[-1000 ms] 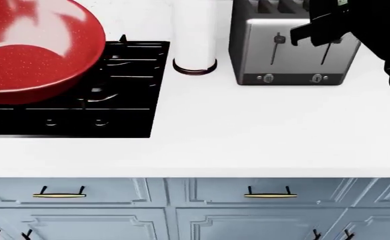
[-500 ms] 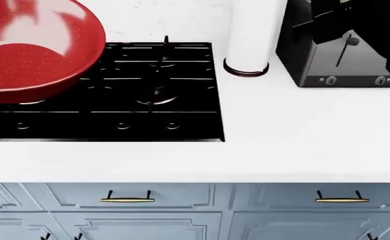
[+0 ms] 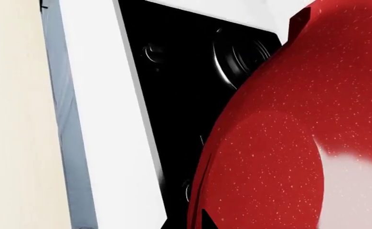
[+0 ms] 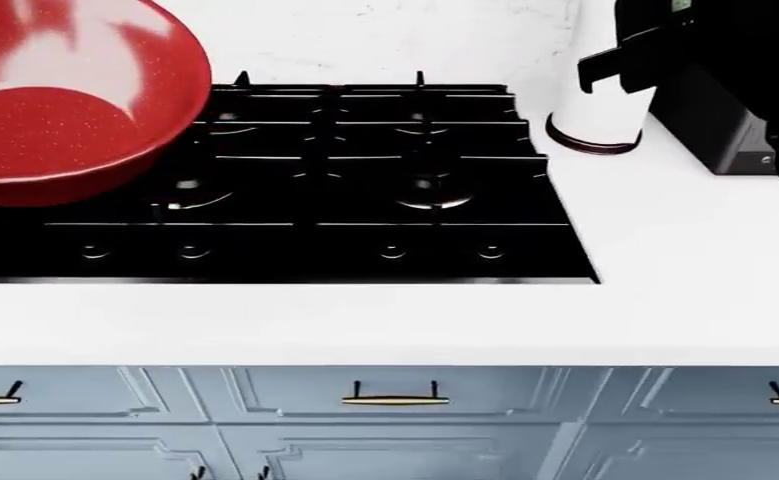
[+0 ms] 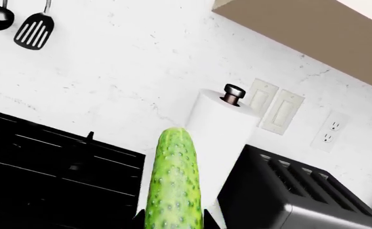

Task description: Place the two vegetables and bowl onto the tray for setting up a vegetable dip station.

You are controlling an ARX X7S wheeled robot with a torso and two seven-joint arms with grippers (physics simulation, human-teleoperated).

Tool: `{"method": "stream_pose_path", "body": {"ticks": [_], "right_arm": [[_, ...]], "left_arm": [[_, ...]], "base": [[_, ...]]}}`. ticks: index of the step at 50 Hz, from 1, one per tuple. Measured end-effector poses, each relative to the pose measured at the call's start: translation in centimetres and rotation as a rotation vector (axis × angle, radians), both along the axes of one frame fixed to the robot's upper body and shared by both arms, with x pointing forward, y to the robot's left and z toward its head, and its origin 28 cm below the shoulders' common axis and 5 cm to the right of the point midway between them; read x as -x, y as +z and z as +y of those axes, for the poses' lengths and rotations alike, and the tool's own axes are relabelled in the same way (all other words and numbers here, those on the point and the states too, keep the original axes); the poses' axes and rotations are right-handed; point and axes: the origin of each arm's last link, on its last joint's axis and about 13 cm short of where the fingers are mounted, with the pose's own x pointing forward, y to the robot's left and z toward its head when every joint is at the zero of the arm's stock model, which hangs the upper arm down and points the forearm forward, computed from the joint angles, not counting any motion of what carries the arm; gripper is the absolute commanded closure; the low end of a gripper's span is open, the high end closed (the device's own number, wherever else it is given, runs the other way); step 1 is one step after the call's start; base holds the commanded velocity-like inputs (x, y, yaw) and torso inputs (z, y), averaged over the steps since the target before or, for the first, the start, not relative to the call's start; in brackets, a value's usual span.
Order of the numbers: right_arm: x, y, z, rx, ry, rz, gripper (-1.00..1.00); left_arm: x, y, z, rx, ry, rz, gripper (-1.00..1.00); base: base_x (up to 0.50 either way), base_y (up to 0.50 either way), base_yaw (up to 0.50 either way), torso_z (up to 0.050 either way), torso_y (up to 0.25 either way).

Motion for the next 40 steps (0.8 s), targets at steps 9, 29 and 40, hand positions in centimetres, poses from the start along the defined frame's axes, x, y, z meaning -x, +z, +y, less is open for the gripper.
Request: {"method": "stream_pose_path", "body": {"ticks": [9, 29, 40], "right_arm": [[-0.02, -0.04, 0.05, 0.002, 0.002, 0.001, 1.0], [0.08, 0.02, 0.1, 0.013, 0.003, -0.001, 1.0], [0.1, 0.04, 0.1, 0.018, 0.003, -0.003, 1.0]], "left_arm": [[0.01, -0.02, -0.03, -0.001, -0.001, 0.001, 1.0], [0.04, 0.01, 0.0, -0.002, -0.002, -0.002, 1.0], [0.08, 0.05, -0.04, -0.003, -0.006, -0.004, 1.0]], "base": [[-0.01, 0.5, 0.0, 0.0, 0.001], [0.0, 0.5, 0.0, 0.0, 0.001], [0.07, 0.5, 0.0, 0.0, 0.0]]}}
